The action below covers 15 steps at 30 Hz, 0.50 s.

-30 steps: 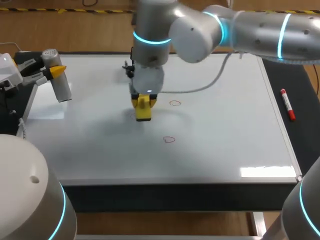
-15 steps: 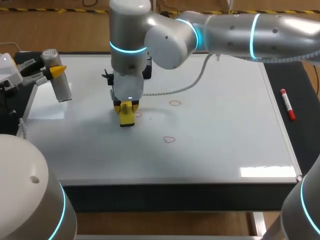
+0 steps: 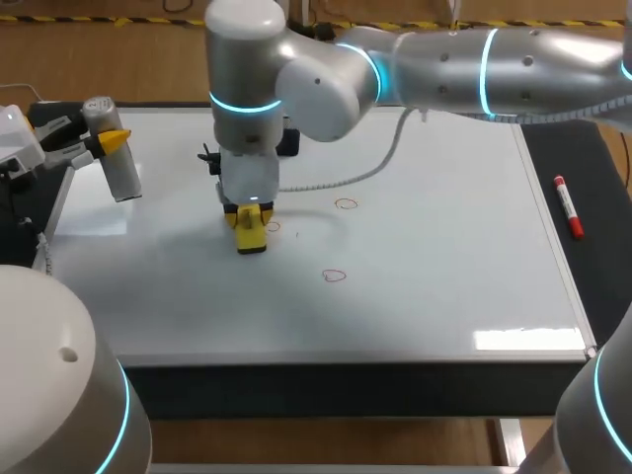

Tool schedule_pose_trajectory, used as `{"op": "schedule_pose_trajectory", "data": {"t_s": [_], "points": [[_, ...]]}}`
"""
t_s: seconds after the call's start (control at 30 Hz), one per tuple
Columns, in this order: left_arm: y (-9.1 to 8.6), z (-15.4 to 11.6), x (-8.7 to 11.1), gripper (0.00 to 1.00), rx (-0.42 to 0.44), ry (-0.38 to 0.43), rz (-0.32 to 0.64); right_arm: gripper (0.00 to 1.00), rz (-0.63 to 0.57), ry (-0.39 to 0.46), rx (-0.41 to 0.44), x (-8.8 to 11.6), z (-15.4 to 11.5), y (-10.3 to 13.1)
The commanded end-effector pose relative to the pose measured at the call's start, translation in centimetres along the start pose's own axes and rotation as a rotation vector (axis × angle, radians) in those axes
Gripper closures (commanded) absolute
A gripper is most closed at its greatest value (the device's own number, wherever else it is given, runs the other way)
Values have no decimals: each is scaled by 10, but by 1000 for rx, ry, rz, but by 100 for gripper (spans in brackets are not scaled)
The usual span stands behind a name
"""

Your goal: Pick up the inspection probe, press it on each red-marked spot on the whiteboard one by one, put down the probe, pick up the eraser, and wipe off all the red marks.

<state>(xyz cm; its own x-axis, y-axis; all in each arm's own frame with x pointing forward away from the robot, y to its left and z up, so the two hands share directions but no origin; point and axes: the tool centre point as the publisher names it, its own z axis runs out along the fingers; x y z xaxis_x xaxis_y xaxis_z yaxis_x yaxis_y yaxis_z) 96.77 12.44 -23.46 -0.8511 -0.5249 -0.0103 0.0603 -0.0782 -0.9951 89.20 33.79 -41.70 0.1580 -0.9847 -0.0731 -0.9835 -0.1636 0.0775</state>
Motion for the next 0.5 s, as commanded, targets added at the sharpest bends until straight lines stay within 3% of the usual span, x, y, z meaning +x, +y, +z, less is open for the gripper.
{"op": "schedule_pose_trajectory", "data": {"t_s": [0.03, 0.5], "points": [[-1, 0, 0, 100, 0, 0, 1, 100, 5, 2, 5, 8, 1, 0], [-1, 0, 0, 100, 0, 0, 1, 100, 63, 17, 9, 39, 3, -5]]}}
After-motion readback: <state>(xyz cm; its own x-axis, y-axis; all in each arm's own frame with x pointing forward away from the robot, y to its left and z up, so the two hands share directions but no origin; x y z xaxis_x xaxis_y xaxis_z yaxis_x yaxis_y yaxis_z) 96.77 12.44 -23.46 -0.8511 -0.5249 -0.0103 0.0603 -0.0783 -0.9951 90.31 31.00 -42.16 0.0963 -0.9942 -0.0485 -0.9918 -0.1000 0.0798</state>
